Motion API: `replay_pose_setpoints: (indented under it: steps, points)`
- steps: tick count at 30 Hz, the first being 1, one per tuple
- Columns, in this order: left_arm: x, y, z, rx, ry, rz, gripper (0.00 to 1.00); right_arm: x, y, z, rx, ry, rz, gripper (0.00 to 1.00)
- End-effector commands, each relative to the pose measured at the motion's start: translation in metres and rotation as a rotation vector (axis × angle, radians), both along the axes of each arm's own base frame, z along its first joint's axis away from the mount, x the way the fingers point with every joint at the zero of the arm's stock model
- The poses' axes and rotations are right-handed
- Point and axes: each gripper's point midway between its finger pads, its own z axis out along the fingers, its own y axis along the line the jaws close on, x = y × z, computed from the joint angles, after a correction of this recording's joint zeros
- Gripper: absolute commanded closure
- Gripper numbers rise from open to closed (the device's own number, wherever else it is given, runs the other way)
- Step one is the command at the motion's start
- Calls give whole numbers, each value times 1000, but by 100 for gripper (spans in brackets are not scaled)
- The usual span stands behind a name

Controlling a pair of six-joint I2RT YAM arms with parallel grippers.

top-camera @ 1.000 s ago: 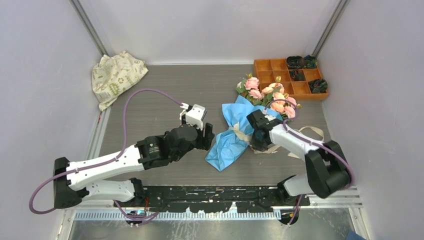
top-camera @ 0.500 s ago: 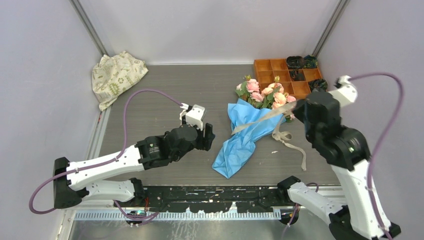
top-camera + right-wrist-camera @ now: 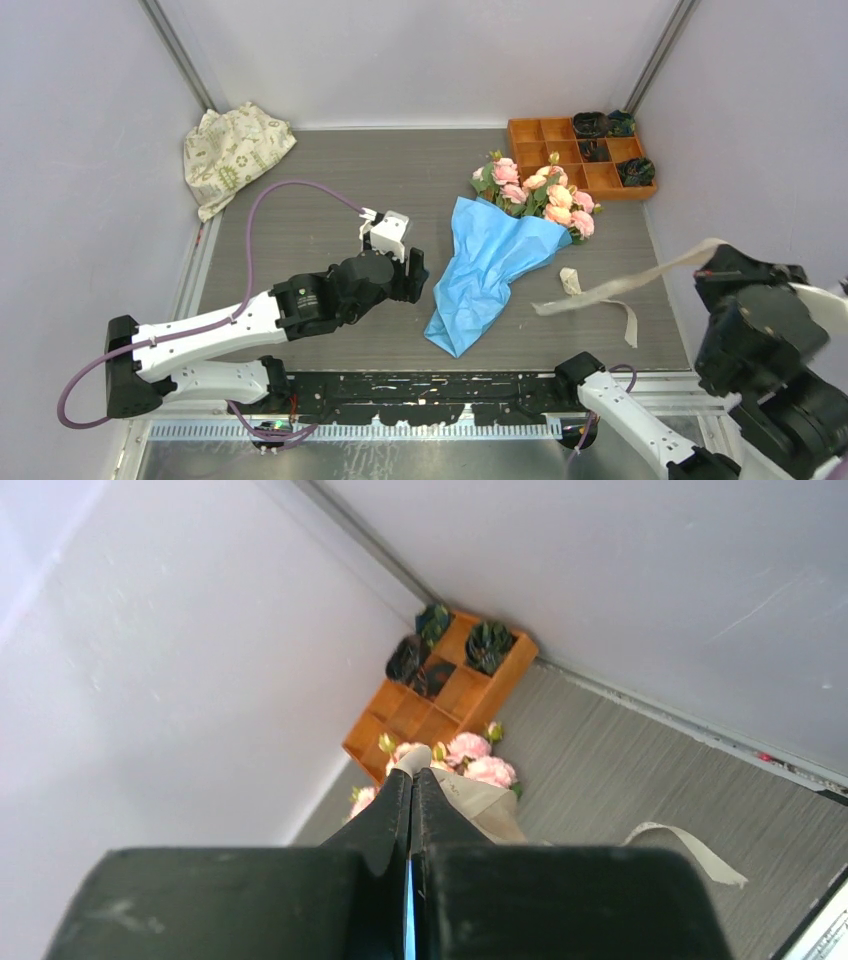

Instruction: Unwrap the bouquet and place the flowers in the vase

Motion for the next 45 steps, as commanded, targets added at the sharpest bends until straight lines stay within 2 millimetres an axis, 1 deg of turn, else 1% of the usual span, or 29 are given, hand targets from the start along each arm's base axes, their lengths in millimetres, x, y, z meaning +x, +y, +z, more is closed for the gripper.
replay_pose_setpoints:
  steps: [1, 3, 5, 6, 8, 10, 12, 14, 15, 17, 18, 19, 20, 21, 23, 24, 27, 30, 31, 32, 33, 34, 35, 37, 38, 40, 42, 44, 45]
  points:
    - [4, -8, 21, -76, -27, 3, 38, -20, -23, 25, 9, -91, -103, 99]
    - [4, -10, 22, -78, -25, 0, 38, -22, -26, 34, -16, -80, -116, 99]
    - [4, -11, 23, -79, -25, -4, 38, -18, -26, 40, -54, -54, -128, 99]
    - [4, -12, 24, -80, -27, -6, 38, -14, -25, 42, -75, -33, -128, 99]
    - [5, -13, 26, -80, -32, -8, 38, 1, -17, 42, -130, 41, -112, 99]
    - [6, -14, 31, -72, -40, -7, 38, 28, -2, 37, -208, 163, -80, 99]
    - [9, -15, 39, -54, -50, -2, 38, 58, 18, 27, -263, 279, -33, 99]
    - [11, -16, 49, -41, -59, 1, 37, 85, 35, 15, -295, 354, 12, 99]
    - [13, -14, 53, -29, -57, 7, 37, 96, 42, 8, -307, 383, 32, 99]
    - [17, -12, 66, -25, -52, 20, 36, 113, 46, -2, -295, 413, 58, 99]
    - [18, -9, 66, -12, -43, 27, 36, 122, 45, -9, -263, 429, 86, 99]
    - [20, -8, 75, -23, -44, 33, 36, 131, 42, -18, -220, 448, 114, 99]
    - [20, -6, 80, -26, -42, 34, 36, 139, 35, -31, -160, 468, 143, 99]
    - [21, -4, 84, -32, -42, 35, 36, 143, 14, -44, -91, 494, 110, 99]
    - [22, 2, 94, -45, -49, 44, 35, 152, -2, -74, -1, 544, 132, 99]
    - [23, 5, 98, -48, -54, 51, 35, 153, -8, -87, 34, 564, 130, 99]
    - [24, 21, 109, -59, -74, 85, 34, 153, -13, -118, 72, 608, 134, 99]
    - [27, 38, 112, -55, -92, 131, 32, 154, -13, -149, 116, 677, 150, 99]
    - [28, 43, 110, -50, -93, 144, 32, 156, -12, -160, 131, 705, 166, 94]
    - [29, 47, 109, -45, -92, 155, 32, 158, -8, -170, 154, 729, 189, 86]
    - [30, 51, 107, -42, -88, 165, 31, 162, -4, -176, 173, 735, 215, 77]
    - [31, 55, 105, -40, -85, 176, 31, 167, 3, -180, 199, 721, 251, 71]
    - [32, 59, 103, -38, -79, 185, 31, 170, 5, -182, 210, 711, 261, 66]
    - [33, 66, 99, -35, -69, 202, 29, 174, 8, -180, 219, 678, 274, 61]
    - [34, 69, 99, -37, -63, 205, 28, 175, 11, -176, 217, 657, 287, 59]
    - [35, 73, 96, -44, -50, 206, 19, 178, 21, -167, 225, 615, 336, 53]
    - [38, 78, 92, -53, -40, 216, 14, 180, 31, -158, 208, 590, 371, 50]
    - [43, 84, 89, -56, -28, 235, 12, 180, 37, -151, 169, 587, 379, 35]
    - [45, 86, 86, -57, -19, 241, 11, 180, 39, -148, 145, 587, 369, 29]
